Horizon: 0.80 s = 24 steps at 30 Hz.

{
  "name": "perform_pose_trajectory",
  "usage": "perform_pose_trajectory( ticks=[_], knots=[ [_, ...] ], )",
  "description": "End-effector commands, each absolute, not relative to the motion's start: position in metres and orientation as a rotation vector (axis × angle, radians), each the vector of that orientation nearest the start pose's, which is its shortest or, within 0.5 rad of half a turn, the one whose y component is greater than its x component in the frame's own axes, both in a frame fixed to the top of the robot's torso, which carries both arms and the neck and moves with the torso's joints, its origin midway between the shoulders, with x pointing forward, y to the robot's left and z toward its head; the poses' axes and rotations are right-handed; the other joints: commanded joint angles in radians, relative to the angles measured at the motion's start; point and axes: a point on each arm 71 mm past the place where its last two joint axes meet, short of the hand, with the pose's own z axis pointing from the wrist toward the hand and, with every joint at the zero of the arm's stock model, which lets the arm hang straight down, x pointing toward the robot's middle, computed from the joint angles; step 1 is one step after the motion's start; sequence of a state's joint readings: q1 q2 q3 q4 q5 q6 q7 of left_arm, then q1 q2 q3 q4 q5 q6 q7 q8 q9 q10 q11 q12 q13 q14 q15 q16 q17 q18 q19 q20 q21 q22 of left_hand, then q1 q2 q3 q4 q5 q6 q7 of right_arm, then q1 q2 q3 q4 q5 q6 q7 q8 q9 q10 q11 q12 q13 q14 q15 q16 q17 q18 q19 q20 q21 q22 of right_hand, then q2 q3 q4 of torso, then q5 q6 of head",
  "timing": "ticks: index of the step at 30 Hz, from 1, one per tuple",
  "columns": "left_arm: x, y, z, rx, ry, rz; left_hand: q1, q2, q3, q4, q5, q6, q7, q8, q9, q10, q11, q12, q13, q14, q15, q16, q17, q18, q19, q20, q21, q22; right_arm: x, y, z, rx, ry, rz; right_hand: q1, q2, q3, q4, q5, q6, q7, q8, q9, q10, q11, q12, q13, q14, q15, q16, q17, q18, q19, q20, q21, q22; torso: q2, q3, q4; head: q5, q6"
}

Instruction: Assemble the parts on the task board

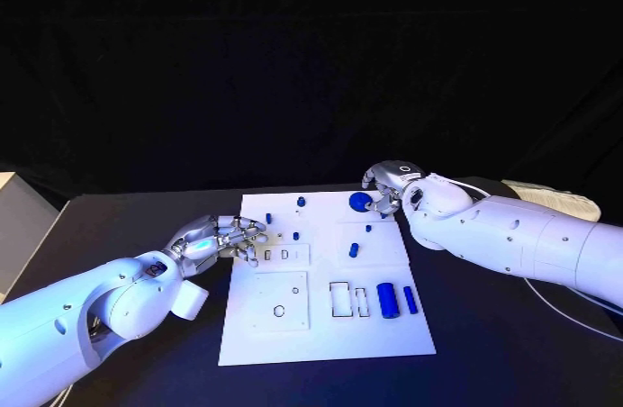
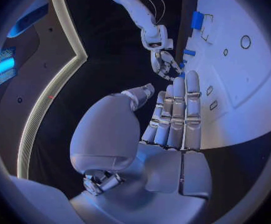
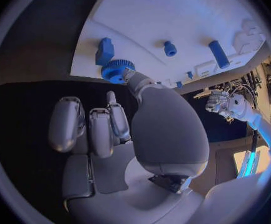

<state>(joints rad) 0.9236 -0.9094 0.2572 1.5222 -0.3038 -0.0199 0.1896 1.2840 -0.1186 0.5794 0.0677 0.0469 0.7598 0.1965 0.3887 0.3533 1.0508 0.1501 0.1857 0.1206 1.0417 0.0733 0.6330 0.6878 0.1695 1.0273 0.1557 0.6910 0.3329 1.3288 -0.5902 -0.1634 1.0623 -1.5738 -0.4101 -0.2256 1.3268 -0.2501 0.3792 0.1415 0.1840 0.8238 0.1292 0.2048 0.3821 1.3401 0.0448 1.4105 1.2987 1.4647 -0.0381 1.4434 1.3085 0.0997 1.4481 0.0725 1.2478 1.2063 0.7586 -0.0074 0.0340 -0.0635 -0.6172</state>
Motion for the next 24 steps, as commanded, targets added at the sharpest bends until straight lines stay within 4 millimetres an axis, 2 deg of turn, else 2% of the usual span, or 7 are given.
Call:
perform_pose_trajectory(
  ticks=[1, 4, 10, 13, 24],
  knots=[
    [0.4666, 0.2297, -0.2096, -0.973, 1.711, -1.624, -0.011, 0.001, 0.000, 0.005, 0.001, -0.008, 0.024, -0.002, 0.001, -0.007, -0.001, -0.004, -0.001, -0.002, 0.001, -0.003, -0.002, 0.013, 0.004, 0.004, -0.004, -0.001, 0.5768, -0.2182, -0.1710, -0.126, 1.549, 0.243, 0.002, 0.010, -0.004, 0.013, 0.005, -0.001, 0.002, 0.009, 0.000, 0.033, 0.004, 0.029, 0.054, 0.088, 0.009, 0.022, 0.144, -0.023, 0.012, 0.001, 0.026, 0.030, 0.000, 0.0001, 0.0005, 0.001, -0.004],
    [0.4670, 0.2289, -0.2101, -0.969, 1.713, -1.623, -0.012, 0.002, 0.000, 0.005, 0.001, -0.008, 0.024, -0.002, 0.001, -0.007, -0.001, -0.004, -0.001, -0.002, 0.001, -0.004, -0.002, 0.013, 0.004, 0.004, -0.004, -0.002, 0.5773, -0.2180, -0.1726, -0.109, 1.577, 0.253, -0.006, 0.016, -0.011, 0.026, 0.012, 0.012, 0.003, 0.019, 0.002, 0.061, 0.006, 0.051, 0.086, 0.090, 0.011, 0.044, 0.164, -0.029, 0.022, 0.003, 0.052, 0.059, 0.000, -0.0006, -0.0006, 0.002, -0.006],
    [0.4665, 0.2280, -0.2121, -0.970, 1.719, -1.623, -0.012, 0.002, -0.001, 0.006, 0.001, -0.009, 0.024, -0.003, 0.001, -0.008, -0.001, -0.004, -0.001, -0.003, 0.002, -0.004, -0.002, 0.013, 0.004, 0.005, -0.005, -0.002, 0.5795, -0.2185, -0.1739, -0.076, 1.599, 0.267, -0.015, 0.017, -0.015, 0.035, 0.016, 0.013, 0.005, 0.020, 0.001, 0.056, 0.008, 0.048, 0.081, 0.090, 0.013, 0.048, 0.168, -0.031, 0.024, 0.004, 0.058, 0.066, 0.003, -0.0022, -0.0036, 0.002, -0.009],
    [0.4660, 0.2278, -0.2123, -0.970, 1.720, -1.624, -0.012, 0.002, -0.001, 0.006, 0.001, -0.009, 0.024, -0.003, 0.001, -0.008, -0.001, -0.004, -0.001, -0.004, 0.002, -0.005, -0.002, 0.013, 0.003, 0.005, -0.006, -0.002, 0.5804, -0.2188, -0.1747, -0.058, 1.614, 0.275, -0.015, 0.017, -0.017, 0.037, 0.016, 0.010, 0.006, 0.018, 0.000, 0.053, 0.008, 0.047, 0.079, 0.090, 0.013, 0.048, 0.167, -0.030, 0.024, 0.004, 0.057, 0.066, 0.006, -0.0035, -0.0020, 0.003, -0.008],
    [0.4629, 0.2247, -0.2104, -0.961, 1.722, -1.635, -0.010, 0.000, 0.000, 0.004, 0.001, -0.012, 0.024, -0.004, 0.001, -0.012, 0.000, -0.006, -0.002, -0.007, 0.002, -0.007, -0.002, 0.013, 0.002, 0.005, -0.008, -0.004, 0.5827, -0.2166, -0.1774, -0.031, 1.660, 0.299, -0.030, 0.025, -0.026, 0.056, 0.025, 0.004, 0.012, 0.013, -0.004, 0.046, 0.014, 0.044, 0.074, 0.088, 0.018, 0.048, 0.165, -0.029, 0.020, 0.008, 0.053, 0.063, 0.011, -0.0038, 0.0006, 0.004, -0.011]
  ],
)
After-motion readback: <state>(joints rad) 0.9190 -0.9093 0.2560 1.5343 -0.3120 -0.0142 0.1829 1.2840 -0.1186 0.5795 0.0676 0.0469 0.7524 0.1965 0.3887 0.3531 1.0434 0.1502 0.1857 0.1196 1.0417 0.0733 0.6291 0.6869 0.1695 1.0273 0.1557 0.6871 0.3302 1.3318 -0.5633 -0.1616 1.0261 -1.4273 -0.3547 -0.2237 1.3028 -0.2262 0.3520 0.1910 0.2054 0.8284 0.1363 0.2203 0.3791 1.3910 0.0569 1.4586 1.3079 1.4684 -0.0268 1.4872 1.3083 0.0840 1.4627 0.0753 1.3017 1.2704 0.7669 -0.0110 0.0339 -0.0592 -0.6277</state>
